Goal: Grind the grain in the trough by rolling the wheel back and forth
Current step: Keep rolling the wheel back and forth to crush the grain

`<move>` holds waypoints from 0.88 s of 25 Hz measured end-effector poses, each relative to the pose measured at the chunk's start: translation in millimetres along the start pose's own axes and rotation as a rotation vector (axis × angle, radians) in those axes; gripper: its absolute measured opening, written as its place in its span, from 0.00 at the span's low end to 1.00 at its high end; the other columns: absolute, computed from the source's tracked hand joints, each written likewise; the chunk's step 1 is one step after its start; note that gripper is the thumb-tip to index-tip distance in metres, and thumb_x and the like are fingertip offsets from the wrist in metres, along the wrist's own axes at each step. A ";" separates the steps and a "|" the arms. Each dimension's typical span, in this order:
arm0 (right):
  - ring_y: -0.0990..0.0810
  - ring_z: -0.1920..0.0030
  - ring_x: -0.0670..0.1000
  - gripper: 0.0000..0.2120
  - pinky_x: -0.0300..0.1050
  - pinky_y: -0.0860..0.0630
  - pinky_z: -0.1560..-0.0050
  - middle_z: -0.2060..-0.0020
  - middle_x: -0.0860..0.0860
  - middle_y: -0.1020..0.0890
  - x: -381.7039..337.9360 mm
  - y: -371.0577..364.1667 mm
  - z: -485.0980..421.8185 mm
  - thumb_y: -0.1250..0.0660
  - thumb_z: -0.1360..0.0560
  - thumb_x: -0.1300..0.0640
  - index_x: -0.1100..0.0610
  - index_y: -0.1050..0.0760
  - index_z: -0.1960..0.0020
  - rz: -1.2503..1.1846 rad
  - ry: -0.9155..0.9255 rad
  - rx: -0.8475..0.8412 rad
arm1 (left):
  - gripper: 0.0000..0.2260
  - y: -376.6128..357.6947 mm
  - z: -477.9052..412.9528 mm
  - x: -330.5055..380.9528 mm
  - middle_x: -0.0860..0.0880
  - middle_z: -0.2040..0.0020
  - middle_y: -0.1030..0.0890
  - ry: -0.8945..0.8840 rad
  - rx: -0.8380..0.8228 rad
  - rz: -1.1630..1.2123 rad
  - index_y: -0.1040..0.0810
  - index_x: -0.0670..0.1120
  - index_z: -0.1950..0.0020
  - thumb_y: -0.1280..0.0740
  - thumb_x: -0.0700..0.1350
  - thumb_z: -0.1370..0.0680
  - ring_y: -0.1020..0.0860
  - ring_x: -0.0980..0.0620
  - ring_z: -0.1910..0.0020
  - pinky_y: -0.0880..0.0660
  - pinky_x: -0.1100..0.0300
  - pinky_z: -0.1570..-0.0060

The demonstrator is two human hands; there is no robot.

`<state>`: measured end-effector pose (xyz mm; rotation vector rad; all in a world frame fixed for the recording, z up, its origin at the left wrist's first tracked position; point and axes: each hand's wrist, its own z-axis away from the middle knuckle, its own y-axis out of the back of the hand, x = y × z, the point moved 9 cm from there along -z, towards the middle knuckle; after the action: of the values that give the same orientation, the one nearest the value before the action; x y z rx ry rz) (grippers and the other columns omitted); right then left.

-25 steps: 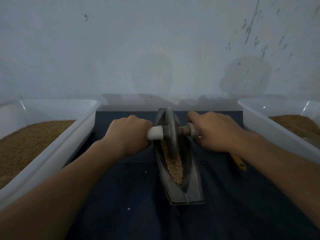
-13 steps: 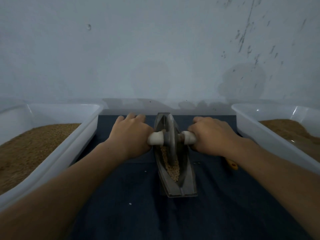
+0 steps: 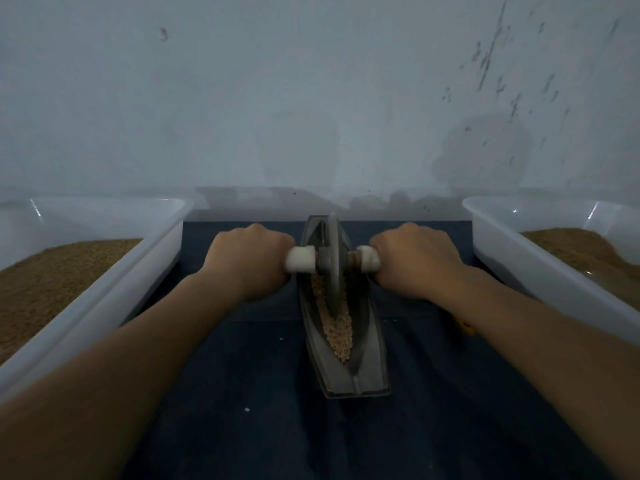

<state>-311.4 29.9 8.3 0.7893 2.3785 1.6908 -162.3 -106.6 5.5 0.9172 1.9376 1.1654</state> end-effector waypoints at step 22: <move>0.24 0.62 0.54 0.11 0.46 0.31 0.64 0.64 0.47 0.25 -8.4 -2.2 -6.2 0.31 0.29 0.48 0.47 0.33 0.62 -0.094 -0.032 -0.051 | 0.07 16.5 -19.1 17.2 0.49 0.55 0.22 0.029 -0.037 -0.146 0.21 0.52 0.47 0.32 0.49 0.24 0.21 0.46 0.58 0.31 0.53 0.64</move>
<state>-307.4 20.1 6.9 0.6810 2.3027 1.6822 -183.4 -94.6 24.0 0.7305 1.9641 1.1310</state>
